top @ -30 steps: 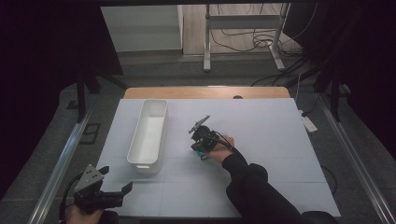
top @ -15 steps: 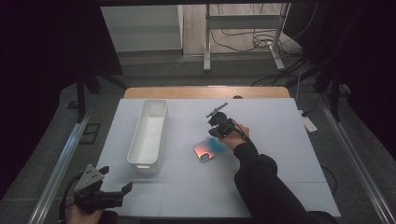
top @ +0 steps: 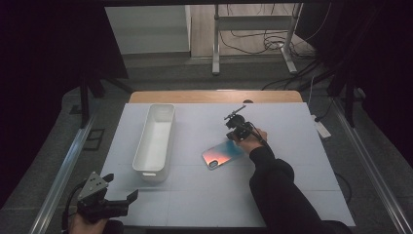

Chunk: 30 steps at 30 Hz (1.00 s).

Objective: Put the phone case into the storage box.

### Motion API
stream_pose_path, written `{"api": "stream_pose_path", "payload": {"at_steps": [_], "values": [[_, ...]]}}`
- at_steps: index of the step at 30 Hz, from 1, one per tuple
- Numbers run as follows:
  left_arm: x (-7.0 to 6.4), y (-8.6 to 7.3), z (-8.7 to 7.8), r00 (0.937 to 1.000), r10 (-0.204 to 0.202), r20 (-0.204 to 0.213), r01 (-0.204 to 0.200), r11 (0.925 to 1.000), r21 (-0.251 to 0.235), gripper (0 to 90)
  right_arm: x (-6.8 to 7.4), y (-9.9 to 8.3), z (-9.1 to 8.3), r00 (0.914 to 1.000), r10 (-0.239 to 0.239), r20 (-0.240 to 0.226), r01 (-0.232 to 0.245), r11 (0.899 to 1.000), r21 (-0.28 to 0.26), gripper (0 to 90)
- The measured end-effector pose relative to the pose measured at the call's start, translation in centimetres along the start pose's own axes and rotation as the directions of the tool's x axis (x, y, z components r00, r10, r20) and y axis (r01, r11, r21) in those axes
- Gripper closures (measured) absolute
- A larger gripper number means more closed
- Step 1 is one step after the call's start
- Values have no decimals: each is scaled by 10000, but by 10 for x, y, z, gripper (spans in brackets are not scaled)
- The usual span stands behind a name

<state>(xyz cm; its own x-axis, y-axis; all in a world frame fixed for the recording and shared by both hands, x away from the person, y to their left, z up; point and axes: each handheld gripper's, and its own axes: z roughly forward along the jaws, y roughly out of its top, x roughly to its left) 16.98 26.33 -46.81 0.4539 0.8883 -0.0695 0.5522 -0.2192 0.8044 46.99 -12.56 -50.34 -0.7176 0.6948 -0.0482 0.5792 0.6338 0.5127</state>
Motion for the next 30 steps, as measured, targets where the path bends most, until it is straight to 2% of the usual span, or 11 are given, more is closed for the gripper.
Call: {"api": "stream_pose_path", "payload": {"at_steps": [13,18,24,30], "values": [[0,0,0,10000,18,-9,-18,10000,14,7,-8,-11,-7,10000,67,-11,-67,9994,352,894],[-1,0,0,10000,38,-31,-38,10000,34,7,-12,-24,-15,9998,-36,-181,44,9992,389,894],[-1,1,1,10000,25,-44,-25,10000,44,8,-11,-35,-23,9993,-285,-241,297,9982,516,894],[-1,1,1,10000,38,-52,-38,10000,58,8,-9,-48,-31,9984,-331,-458,356,9979,541,894]]}}
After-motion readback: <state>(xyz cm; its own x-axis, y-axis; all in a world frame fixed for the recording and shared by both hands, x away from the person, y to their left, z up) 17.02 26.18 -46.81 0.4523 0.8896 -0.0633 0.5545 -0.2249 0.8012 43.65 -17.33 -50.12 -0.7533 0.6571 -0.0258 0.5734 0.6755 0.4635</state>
